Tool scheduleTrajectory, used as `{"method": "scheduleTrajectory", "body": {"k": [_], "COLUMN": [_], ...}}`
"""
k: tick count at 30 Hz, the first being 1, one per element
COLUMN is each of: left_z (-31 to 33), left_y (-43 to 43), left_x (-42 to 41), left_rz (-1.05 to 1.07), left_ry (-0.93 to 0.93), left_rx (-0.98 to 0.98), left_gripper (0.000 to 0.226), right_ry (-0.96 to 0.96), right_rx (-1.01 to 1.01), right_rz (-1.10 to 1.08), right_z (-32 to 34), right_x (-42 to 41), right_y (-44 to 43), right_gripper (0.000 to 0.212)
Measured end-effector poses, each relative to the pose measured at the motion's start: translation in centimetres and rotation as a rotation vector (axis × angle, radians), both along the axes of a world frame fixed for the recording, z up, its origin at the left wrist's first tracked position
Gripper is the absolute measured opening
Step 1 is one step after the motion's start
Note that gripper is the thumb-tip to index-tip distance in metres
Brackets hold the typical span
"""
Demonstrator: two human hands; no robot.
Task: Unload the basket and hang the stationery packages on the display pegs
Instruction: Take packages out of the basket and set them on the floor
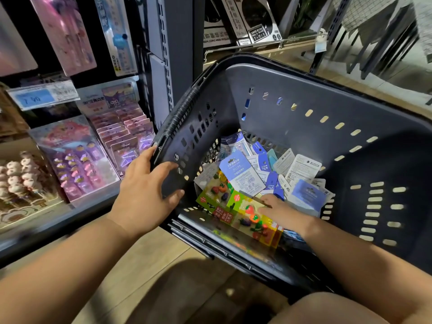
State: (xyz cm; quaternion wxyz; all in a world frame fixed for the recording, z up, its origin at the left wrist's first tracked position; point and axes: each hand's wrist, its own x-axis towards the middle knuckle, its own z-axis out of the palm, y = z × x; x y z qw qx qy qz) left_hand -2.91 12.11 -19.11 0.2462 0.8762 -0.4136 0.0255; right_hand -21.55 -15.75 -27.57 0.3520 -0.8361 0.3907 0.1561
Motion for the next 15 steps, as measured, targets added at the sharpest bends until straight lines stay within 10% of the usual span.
{"method": "scheduleTrajectory", "body": {"k": [6, 15], "left_z": [0.3, 0.6], "left_y": [-0.1, 0.0], "left_x": [-0.3, -0.6], "left_rz": [0.006, -0.001], "left_ry": [0.004, 0.027], "left_rx": [0.017, 0.042], "left_gripper": [0.060, 0.060], "right_ry": [0.060, 0.064], "right_rx": [0.061, -0.065], "right_rz": [0.056, 0.107], "right_z": [1.5, 1.6], "right_x": [0.0, -0.1], "right_y": [0.2, 1.0], "right_gripper": [0.091, 0.079]}}
